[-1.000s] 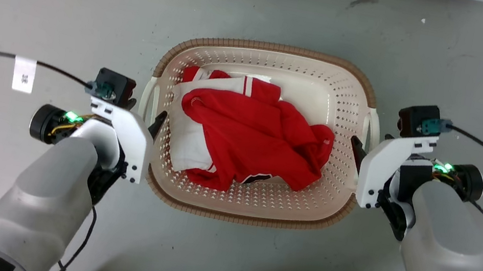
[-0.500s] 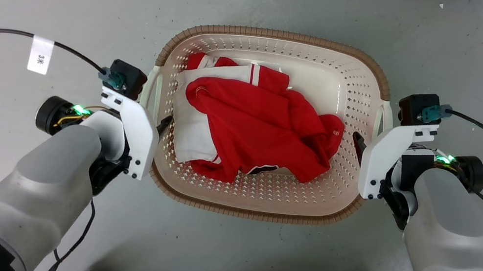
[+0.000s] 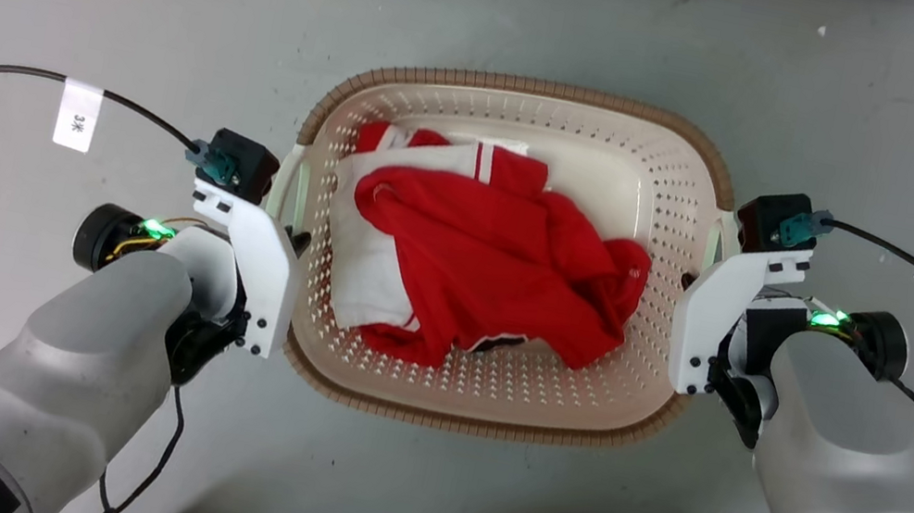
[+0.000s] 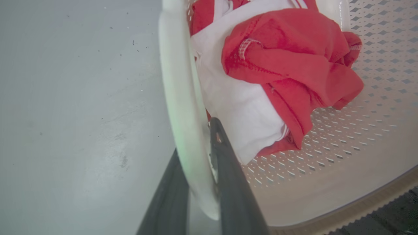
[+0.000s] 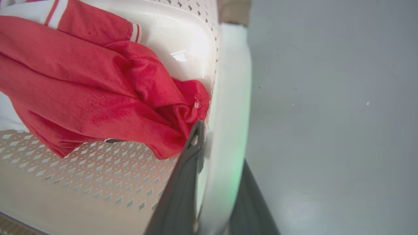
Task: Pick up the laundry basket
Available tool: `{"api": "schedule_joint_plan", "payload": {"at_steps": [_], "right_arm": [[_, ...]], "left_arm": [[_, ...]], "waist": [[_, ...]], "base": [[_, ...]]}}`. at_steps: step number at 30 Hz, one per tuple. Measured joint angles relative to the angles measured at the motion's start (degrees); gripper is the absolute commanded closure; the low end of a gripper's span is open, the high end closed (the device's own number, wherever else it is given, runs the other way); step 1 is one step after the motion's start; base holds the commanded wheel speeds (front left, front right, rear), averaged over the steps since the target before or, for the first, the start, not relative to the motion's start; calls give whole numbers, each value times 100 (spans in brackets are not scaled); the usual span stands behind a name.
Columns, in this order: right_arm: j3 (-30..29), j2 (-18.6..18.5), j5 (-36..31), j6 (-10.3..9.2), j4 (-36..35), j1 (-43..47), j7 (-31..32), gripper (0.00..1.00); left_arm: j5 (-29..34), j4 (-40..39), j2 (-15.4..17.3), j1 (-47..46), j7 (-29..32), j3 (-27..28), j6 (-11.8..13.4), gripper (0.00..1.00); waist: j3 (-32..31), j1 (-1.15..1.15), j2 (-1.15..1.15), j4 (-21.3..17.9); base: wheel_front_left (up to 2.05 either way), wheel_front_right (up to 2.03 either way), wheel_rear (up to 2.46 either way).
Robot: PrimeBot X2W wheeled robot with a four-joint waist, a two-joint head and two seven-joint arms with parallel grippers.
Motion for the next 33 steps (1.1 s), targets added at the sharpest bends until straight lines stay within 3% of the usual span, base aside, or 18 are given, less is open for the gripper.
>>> {"api": "schedule_joint_plan", "payload": {"at_steps": [9,21,33], "right_arm": [[118,9,-53,2,211,112,961,100],[837,21,844,0,-73,391,2851,100],[1136,33,1376,0,-159,656,3638,100]], "left_arm": [[-820,-401,250,185,883,-625,5,100],[-1645,-1027,746,358,1920,-1310,5,100],[-1983,-1376,1006,441,2859,-1544,5,100]], "waist": [[-819,0,0,-65],[-2350,-1,0,-183],[-3648,-2,0,-294]], "base": [[0,0,0],[0,0,0],[0,0,0]]}}
